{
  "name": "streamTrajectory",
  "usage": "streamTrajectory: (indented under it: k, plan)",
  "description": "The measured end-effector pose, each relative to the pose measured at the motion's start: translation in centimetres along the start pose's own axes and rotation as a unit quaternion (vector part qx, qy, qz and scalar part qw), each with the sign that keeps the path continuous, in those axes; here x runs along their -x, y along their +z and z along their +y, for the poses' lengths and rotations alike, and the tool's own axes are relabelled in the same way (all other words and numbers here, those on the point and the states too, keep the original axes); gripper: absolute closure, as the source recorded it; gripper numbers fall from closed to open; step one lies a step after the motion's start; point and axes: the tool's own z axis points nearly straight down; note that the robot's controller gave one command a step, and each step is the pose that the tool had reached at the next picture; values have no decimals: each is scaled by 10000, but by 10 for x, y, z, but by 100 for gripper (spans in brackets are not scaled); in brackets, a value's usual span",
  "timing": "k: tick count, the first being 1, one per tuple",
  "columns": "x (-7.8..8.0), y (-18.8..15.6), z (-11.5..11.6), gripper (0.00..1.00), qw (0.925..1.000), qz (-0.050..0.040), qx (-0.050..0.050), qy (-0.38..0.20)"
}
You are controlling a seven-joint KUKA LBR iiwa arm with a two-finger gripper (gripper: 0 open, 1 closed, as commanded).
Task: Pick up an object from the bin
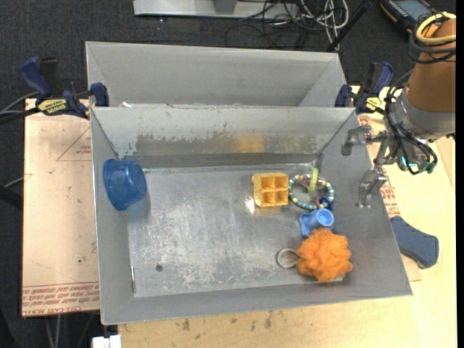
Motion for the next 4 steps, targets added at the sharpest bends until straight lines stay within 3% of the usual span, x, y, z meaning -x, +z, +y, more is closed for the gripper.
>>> streamTrajectory:
  k: [1,2,3,4]
  plan:
    - [2,-5,1,0,10000,-38,-9,-17]
    - [-3,42,19,0,9999,-69,-18,-77]
    - [-2,96,25,0,9987,-54,-14,-504]
    - [26,150,36,100,9871,-12,-16,-1599]
